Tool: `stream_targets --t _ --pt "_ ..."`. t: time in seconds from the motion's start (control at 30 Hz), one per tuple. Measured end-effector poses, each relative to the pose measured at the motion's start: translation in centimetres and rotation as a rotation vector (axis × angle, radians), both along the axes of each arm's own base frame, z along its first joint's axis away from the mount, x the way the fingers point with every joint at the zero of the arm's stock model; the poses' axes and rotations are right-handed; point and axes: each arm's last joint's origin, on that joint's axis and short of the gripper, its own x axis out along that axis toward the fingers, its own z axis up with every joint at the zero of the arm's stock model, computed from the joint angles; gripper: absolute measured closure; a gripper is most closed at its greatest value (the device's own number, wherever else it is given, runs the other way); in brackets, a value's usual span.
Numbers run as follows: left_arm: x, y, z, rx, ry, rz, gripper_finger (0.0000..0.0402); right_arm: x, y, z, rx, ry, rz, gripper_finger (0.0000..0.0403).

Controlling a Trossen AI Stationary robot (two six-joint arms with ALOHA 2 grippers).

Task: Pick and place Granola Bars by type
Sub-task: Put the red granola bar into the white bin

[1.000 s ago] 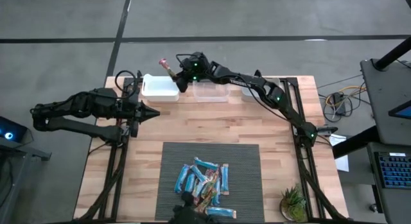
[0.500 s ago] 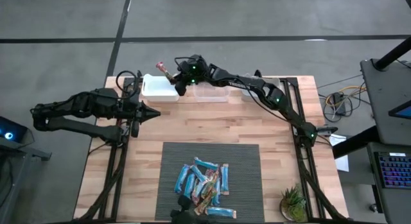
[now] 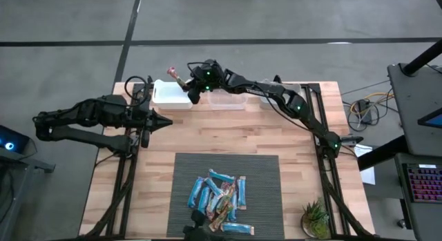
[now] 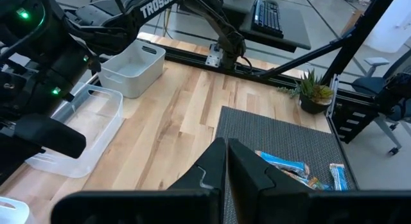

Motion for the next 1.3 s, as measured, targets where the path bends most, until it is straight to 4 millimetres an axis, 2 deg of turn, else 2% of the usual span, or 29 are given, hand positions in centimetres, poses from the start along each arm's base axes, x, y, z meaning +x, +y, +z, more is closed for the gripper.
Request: stream_targets --t 0.17,0.5,1.3 --pt "0.0 0.0 0.0 0.000 0.000 0.000 0.0402 -0.1 0.0 -0.3 0.004 0.009 -0.002 0.0342" --pt "0.0 0.0 0.0 -0.005 -0.003 0.002 0.0402 0.6 -0.2 -3.0 0.081 0.025 -0.020 0.0342" --pt "0.0 0.0 0.1 -0.005 -0.009 0.001 0.0402 0.7 -0.2 -3.1 0.068 0.027 -0.017 0.0342"
